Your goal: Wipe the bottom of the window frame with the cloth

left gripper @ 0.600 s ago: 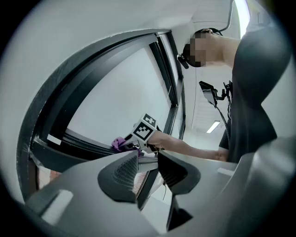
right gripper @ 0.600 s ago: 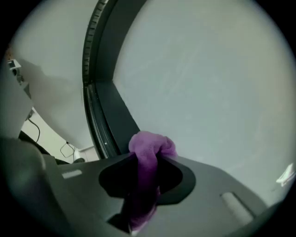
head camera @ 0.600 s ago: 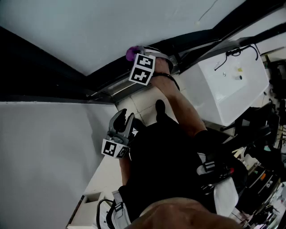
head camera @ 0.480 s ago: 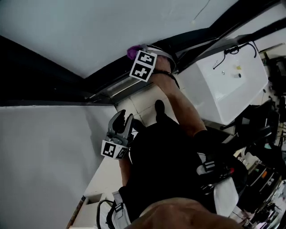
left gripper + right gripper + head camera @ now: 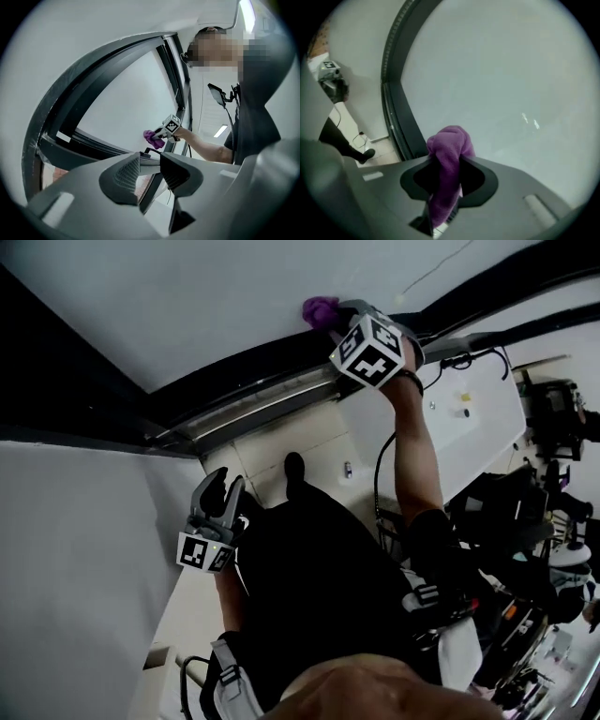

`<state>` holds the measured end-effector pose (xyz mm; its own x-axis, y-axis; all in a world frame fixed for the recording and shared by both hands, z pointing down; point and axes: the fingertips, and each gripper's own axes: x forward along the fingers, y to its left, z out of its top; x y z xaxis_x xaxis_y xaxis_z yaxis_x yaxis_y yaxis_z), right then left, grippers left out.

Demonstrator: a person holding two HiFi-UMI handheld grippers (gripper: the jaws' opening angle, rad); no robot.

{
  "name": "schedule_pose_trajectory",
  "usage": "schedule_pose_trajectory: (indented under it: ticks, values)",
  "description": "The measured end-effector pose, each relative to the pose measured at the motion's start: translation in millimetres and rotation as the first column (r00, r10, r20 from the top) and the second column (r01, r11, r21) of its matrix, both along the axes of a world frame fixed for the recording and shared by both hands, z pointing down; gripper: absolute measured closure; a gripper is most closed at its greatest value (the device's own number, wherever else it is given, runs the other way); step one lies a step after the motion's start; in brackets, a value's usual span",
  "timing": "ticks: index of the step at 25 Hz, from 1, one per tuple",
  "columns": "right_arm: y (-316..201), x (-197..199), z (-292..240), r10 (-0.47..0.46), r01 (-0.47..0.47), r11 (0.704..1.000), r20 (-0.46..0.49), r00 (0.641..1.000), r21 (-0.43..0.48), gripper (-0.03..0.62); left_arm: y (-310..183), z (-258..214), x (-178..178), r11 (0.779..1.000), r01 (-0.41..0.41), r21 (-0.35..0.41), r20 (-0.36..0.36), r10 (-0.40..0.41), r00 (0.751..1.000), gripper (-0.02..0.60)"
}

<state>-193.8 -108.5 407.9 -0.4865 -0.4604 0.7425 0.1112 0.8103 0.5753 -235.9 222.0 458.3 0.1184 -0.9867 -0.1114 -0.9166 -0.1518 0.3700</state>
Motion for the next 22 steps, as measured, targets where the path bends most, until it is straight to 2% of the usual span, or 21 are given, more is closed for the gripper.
schedule_pose_trajectory:
  ticks: [3,6,8,10,12,13,14,15,16,17,18,19,21,22]
  values:
    - [-7.6,-4.3,32.0,-0.174,0.166,0.984,-0.13,0.976,-0.068,0.502,-7.1,6.3,4.4,1.0,0.004,0.009,-0.038,-0.003,0.999,0.446]
    - [6.9,22.2,44.1,-0.191,0.15,0.955,-0.145,0.971,-0.256,0.513,-10.2,1.7,13.9,1.0,-0.006,0.027,-0.043,0.007,0.999,0.446]
    - [23.5,41.7,32.3,-0.21,0.152,0.944,-0.179,0.961,-0.292,0.509,-11.5,4.3,15.3,1.0,-0.004,0.026,-0.05,0.005,0.999,0.446]
    - [31.6,29.4,25.0,-0.253,0.211,0.958,-0.218,0.943,-0.196,0.507,-16.8,8.9,15.3,1.0,-0.005,0.024,-0.065,0.006,0.998,0.446]
    - [24.0,-6.8,39.1,-0.277,0.294,0.956,-0.325,0.904,0.004,0.505,-21.8,8.0,18.4,0.999,-0.012,0.031,-0.069,0.014,0.998,0.446]
    - [16.0,-19.2,56.9,-0.268,0.348,0.931,-0.439,0.858,0.112,0.505,-22.6,5.3,20.6,0.999,-0.016,0.038,-0.066,0.019,0.998,0.447]
    - [9.7,-23.4,76.3,-0.241,0.412,0.89,-0.568,0.787,0.194,0.505,-22.5,2.1,22.4,0.999,-0.02,0.045,-0.06,0.022,0.998,0.446]
    - [7.6,-20.9,91.0,-0.206,0.473,0.849,-0.675,0.709,0.237,0.514,-21.6,-0.6,23.4,0.998,-0.022,0.051,-0.054,0.024,0.998,0.446]
    - [10.5,-13.8,98.6,-0.181,0.517,0.821,-0.748,0.638,0.243,0.52,-19.9,-2.1,22.9,0.998,-0.021,0.054,-0.049,0.024,0.999,0.446]
    - [17.0,-3.9,100.9,-0.177,0.539,0.814,-0.793,0.584,0.216,0.52,-17.7,-1.6,20.7,0.998,-0.017,0.054,-0.047,0.02,0.999,0.446]
    - [24.0,5.0,100.5,-0.189,0.542,0.821,-0.812,0.553,0.178,0.519,-14.8,1.0,17.5,0.999,-0.009,0.052,-0.051,0.012,0.999,0.447]
    - [27.5,8.4,98.5,-0.203,0.533,0.83,-0.804,0.559,0.161,0.516,-11.6,4.8,14.3,0.999,0.001,0.049,-0.06,0.002,0.998,0.446]
    - [20.5,-2.5,93.1,-0.21,0.5,0.839,-0.721,0.66,0.214,0.508,-5.9,11.5,9.6,0.999,0.019,0.049,-0.082,-0.015,0.997,0.446]
    - [18.7,-3.0,94.4,-0.226,0.485,0.849,-0.685,0.692,0.21,0.508,-4.1,13.2,9.0,0.999,0.023,0.049,-0.089,-0.019,0.996,0.446]
